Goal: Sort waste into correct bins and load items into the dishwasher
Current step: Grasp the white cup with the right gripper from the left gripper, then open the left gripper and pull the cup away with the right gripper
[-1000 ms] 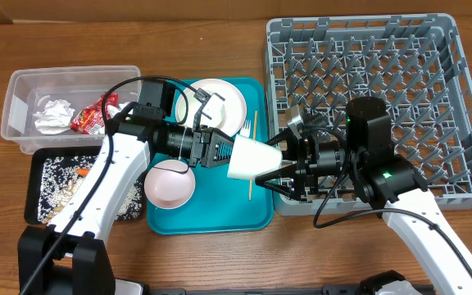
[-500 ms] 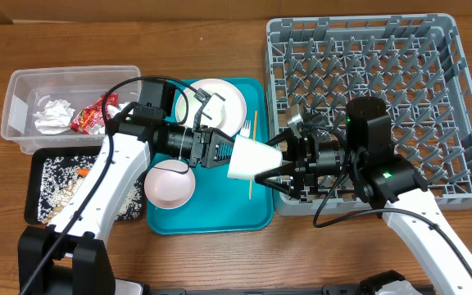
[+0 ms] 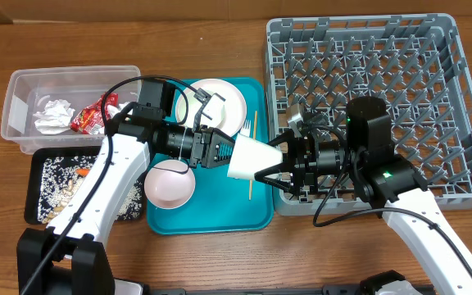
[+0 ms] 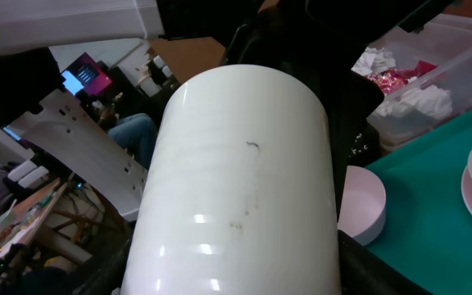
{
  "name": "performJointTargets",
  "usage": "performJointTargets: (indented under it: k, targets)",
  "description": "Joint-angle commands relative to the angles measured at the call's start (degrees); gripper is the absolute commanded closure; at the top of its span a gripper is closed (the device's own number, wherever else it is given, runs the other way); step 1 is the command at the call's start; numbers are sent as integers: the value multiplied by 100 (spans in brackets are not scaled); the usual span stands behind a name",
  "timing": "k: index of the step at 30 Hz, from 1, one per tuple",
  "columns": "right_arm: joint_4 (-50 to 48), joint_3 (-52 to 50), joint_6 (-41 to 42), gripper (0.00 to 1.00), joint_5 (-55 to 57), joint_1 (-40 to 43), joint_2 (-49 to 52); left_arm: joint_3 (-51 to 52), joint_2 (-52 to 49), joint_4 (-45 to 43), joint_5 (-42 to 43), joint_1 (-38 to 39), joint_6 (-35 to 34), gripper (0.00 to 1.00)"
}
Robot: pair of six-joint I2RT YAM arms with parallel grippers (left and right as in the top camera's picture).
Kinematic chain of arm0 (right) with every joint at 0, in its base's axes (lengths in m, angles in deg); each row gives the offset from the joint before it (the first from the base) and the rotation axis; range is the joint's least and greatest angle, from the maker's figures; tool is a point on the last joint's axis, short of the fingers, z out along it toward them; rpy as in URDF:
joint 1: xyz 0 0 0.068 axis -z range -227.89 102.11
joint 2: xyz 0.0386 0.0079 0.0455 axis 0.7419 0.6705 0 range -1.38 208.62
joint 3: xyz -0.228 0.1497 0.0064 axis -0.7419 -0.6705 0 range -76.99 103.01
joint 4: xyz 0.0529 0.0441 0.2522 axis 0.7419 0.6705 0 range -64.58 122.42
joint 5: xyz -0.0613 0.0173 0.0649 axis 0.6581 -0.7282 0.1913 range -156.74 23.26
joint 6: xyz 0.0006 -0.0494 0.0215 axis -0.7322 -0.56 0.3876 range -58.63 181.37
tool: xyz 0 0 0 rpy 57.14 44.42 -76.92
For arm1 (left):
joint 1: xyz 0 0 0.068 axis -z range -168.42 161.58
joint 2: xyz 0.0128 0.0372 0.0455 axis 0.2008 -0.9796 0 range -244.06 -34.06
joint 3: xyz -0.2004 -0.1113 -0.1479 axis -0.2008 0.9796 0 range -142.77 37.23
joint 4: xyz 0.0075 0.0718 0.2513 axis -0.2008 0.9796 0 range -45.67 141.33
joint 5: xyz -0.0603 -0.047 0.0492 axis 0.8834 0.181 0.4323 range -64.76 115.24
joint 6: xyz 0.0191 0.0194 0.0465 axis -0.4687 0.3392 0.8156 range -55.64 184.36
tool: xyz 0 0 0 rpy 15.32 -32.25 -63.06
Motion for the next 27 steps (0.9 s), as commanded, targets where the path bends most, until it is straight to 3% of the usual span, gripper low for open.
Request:
performJointTargets:
  k: [1, 13, 19, 27]
  targets:
    - [-256, 146, -103, 50, -505, -72, -52, -72, -4, 7, -660, 15, -24, 91]
    - [-444, 146, -83, 52, -472, -70, -52, -72, -4, 236, -1027, 13, -39, 86]
    - [-424, 146, -83, 53, -306, -66, -52, -72, -4, 229, -1025, -155, -63, 89]
    - [-396, 146, -81, 53, -85, -59, -52, -72, -4, 267, -960, -520, -83, 83]
